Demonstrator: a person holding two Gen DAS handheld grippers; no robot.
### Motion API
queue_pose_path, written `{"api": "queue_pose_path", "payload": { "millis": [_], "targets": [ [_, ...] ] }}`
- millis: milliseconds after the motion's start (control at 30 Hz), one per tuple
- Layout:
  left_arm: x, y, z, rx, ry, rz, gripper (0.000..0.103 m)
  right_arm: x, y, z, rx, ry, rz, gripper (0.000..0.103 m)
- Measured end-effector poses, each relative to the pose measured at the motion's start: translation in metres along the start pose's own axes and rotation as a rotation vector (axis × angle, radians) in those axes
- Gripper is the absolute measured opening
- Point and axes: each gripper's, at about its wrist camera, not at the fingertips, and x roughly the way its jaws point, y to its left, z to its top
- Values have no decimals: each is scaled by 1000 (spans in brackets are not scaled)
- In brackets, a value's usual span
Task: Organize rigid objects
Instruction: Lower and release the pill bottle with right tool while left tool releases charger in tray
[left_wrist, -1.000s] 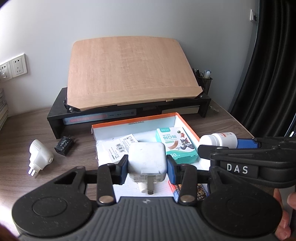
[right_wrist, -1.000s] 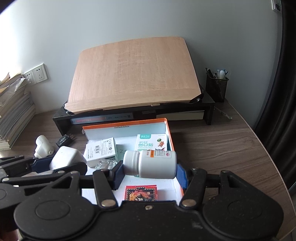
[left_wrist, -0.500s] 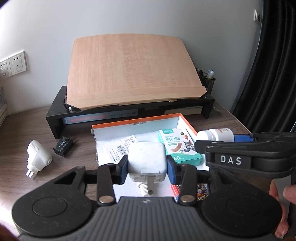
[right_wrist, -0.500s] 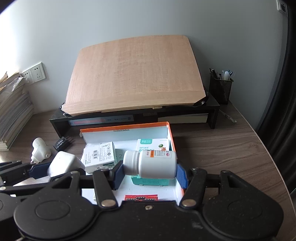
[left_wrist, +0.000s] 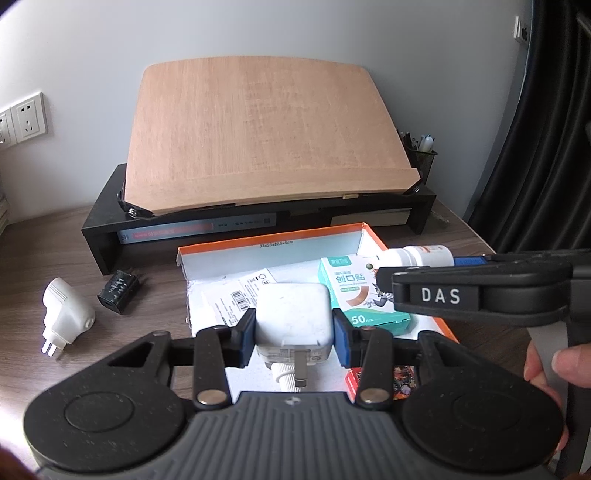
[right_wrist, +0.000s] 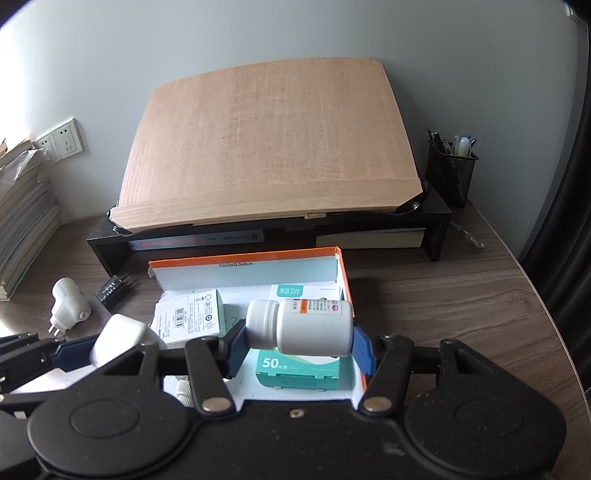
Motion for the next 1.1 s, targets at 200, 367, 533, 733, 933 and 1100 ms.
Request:
{"api": "queue_pose_path", "payload": {
  "millis": [200, 367, 533, 733, 933, 1100],
  "targets": [
    [5, 1, 1, -1, 7, -4, 42, 17, 8, 6, -19, 26, 17, 69],
    [8, 3, 3, -2, 6, -1, 43, 29, 16, 10, -38, 38, 29, 69],
    [8, 5, 4, -1, 0, 10, 43, 40, 23, 16, -58, 44, 42, 69],
    [10, 9, 5, -12, 2, 22, 43, 50, 31, 20, -80, 53, 49, 69],
    [12, 10, 5, -14, 3, 26, 43, 56, 34, 25, -84, 61, 54, 69],
    [14, 10, 5, -12, 5, 25, 43, 60, 36, 29, -92, 61, 56, 69]
  ]
}}
